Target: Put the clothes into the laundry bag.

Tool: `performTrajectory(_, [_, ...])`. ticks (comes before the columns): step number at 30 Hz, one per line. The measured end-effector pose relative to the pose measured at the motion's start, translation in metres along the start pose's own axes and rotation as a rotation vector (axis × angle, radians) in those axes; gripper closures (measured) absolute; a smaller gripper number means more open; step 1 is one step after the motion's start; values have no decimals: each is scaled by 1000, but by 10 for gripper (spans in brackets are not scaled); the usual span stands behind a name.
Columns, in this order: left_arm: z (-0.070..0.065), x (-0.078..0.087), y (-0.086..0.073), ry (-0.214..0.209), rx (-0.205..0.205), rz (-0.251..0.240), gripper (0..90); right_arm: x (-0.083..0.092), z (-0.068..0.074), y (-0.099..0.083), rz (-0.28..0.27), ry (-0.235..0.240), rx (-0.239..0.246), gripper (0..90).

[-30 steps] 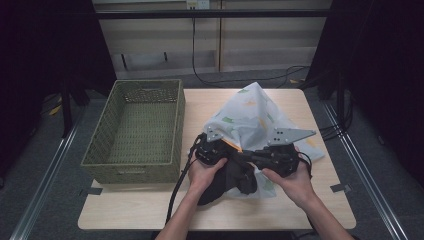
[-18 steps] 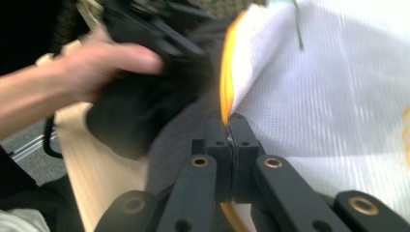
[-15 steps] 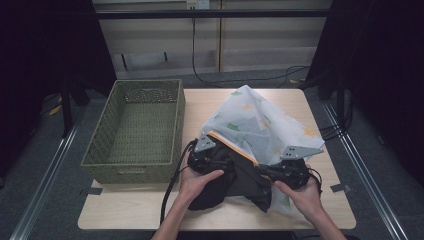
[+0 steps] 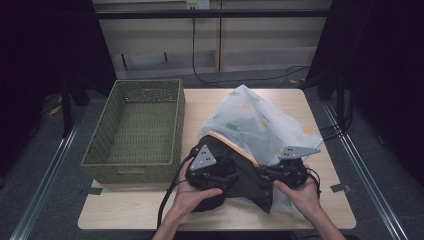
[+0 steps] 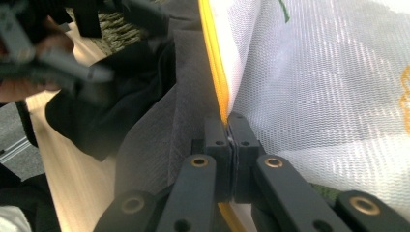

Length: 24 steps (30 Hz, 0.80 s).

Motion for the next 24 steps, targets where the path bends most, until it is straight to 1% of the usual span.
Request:
performTrajectory(1, [-4, -4, -2, -24, -17, 17, 220, 0, -1, 0, -4, 0, -2, 895])
performTrajectory(2, [-12, -14, -6, -52, -57, 61, 209, 0, -1, -1, -3, 0, -5, 895])
performTrajectory(3, [-12, -14, -6, -52, -57, 61, 190, 0, -1, -1, -3, 0, -5, 895])
performTrajectory(4, [-13, -21, -8, -63, -70, 91, 190, 0, -2, -1, -2, -1, -6, 895])
performTrajectory(5, [-14, -36, -15, -45, -93, 162, 163, 0, -2, 0, -3, -2, -7, 895])
performTrajectory(6, [-14, -36, -15, -45, -93, 162, 156, 0, -2, 0, -3, -2, -7, 895])
performTrajectory(7, [-14, -47, -21, -25, -110, 200, 156, -1, -2, -1, -1, -1, -1, 895])
performTrajectory(8, [-14, -47, -21, -25, -110, 200, 158, -1, -2, -1, -1, -1, -1, 895])
performTrajectory(9, [-14, -52, -24, -2, -119, 204, 184, 0, -2, -2, 2, -3, -3, 895])
performTrajectory(10, [-14, -52, -24, -2, -119, 204, 231, 0, -2, -2, 2, -3, -3, 895])
performTrajectory(11, [-13, -52, -24, 15, -126, 198, 277, 0, -2, -3, 4, -1, -6, 895])
performTrajectory(12, [-11, -52, -25, 40, -99, 189, 333, 0, -3, -3, 5, -1, -7, 895])
performTrajectory(13, [-8, -52, -25, 38, -72, 174, 381, 0, -3, -4, 7, 0, -9, 895])
performTrajectory(14, [-8, -52, -25, 38, -72, 174, 460, 0, -3, -4, 7, 0, -9, 895])
performTrajectory(15, [-5, -51, -24, 50, -36, 168, 460, -1, -2, -4, 8, 0, -9, 895])
performTrajectory(16, [-2, -51, -22, 44, -14, 162, 565, -1, -2, -4, 9, 0, -9, 896])
performTrajectory(17, [0, -51, -22, 54, -3, 158, 646, -1, -2, -4, 9, 1, -8, 897])
performTrajectory(19, [3, -51, -21, 64, 15, 159, 758, -1, 0, -3, 7, 2, -8, 897])
performTrajectory(20, [3, -52, -20, 73, 27, 143, 774, 0, 1, -2, 7, 5, -9, 897])
performTrajectory(21, [4, -52, -19, 80, 22, 144, 781, 0, 1, -1, 4, 3, -4, 897])
performTrajectory(22, [4, -51, -18, 93, 36, 134, 785, 0, 2, -1, 1, 5, -2, 897])
performTrajectory(24, [5, -50, -17, 97, 32, 111, 790, 2, 3, 1, -7, 7, -1, 897])
Point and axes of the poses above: each handheld gripper's, and its own axes: x roughly backward along the jaws, y roughly out of its top, z roughly to its left, the point moved 1 cm from there along -x, roughly forward along the jaws, and after that the axes turned 13 degrees about x, right-handed, at the moved point
